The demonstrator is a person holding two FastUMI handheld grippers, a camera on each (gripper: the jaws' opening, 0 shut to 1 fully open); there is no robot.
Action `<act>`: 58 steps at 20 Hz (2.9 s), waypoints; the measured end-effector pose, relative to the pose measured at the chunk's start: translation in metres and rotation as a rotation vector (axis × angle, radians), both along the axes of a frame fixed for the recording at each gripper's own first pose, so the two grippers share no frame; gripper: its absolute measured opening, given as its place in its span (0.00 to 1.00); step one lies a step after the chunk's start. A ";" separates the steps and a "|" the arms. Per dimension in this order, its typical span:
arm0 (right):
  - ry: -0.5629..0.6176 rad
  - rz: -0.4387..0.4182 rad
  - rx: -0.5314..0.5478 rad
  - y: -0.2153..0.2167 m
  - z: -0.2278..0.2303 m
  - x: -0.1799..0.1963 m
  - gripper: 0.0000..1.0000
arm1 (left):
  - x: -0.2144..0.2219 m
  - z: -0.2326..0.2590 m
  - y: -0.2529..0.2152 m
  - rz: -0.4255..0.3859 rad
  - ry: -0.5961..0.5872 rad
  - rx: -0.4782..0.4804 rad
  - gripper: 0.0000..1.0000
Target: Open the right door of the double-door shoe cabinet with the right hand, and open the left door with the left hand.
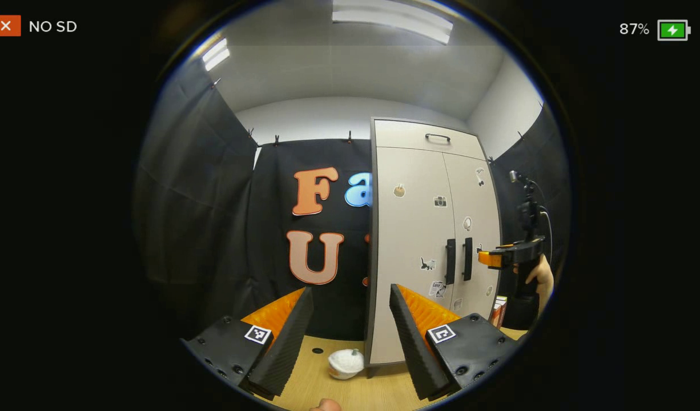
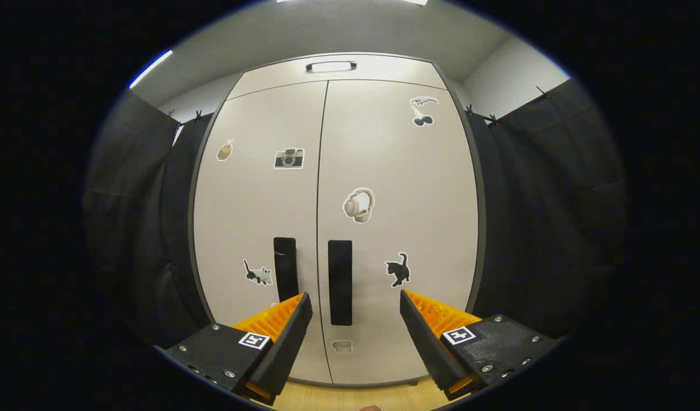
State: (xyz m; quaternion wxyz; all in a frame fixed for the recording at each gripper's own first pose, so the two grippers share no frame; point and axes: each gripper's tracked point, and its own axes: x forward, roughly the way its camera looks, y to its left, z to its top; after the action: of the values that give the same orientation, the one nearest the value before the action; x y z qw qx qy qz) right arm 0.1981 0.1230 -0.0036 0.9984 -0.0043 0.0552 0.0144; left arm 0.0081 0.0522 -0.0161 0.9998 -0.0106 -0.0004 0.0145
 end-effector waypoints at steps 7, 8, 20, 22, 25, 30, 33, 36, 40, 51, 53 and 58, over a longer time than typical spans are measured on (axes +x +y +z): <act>0.009 -0.036 0.003 0.006 -0.008 0.047 0.93 | 0.001 0.000 0.014 0.027 -0.008 0.022 0.81; 0.007 -0.039 0.002 0.007 -0.008 0.052 0.91 | 0.001 0.000 0.015 0.030 -0.009 0.022 0.81; 0.071 -0.032 0.053 0.018 -0.037 0.084 0.41 | 0.006 -0.011 0.024 0.045 0.009 0.035 0.81; 0.071 -0.040 0.055 0.018 -0.037 0.084 0.35 | 0.007 -0.013 0.025 0.049 0.014 0.041 0.81; 0.065 -0.035 0.057 0.017 -0.038 0.084 0.29 | 0.006 -0.015 0.025 0.055 0.022 0.037 0.81; 0.058 -0.007 0.056 0.016 -0.035 0.075 0.12 | 0.000 -0.013 0.019 0.058 0.030 0.047 0.81; 0.057 0.044 0.051 0.016 -0.032 0.067 0.07 | -0.005 -0.010 0.014 0.064 0.031 0.045 0.81; 0.065 0.081 0.064 0.015 -0.029 0.058 0.06 | -0.009 -0.005 0.009 0.071 0.032 0.046 0.81; 0.061 0.104 0.034 0.009 -0.027 0.048 0.06 | -0.018 0.003 -0.005 0.065 0.026 0.049 0.81; 0.065 0.117 0.036 -0.012 -0.019 0.020 0.04 | -0.050 0.031 -0.061 -0.003 0.003 0.044 0.81; 0.062 0.113 0.053 -0.012 -0.019 0.017 0.02 | -0.053 0.032 -0.069 -0.016 0.010 0.031 0.80; 0.056 0.090 0.049 -0.026 -0.018 0.008 0.02 | -0.060 0.033 -0.077 -0.024 0.023 0.027 0.81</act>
State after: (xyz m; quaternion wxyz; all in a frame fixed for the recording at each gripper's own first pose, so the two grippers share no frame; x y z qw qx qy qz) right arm 0.2065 0.0969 -0.0213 0.9946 0.0180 0.0823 0.0607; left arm -0.0523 -0.0244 0.0171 0.9999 0.0029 0.0109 0.0026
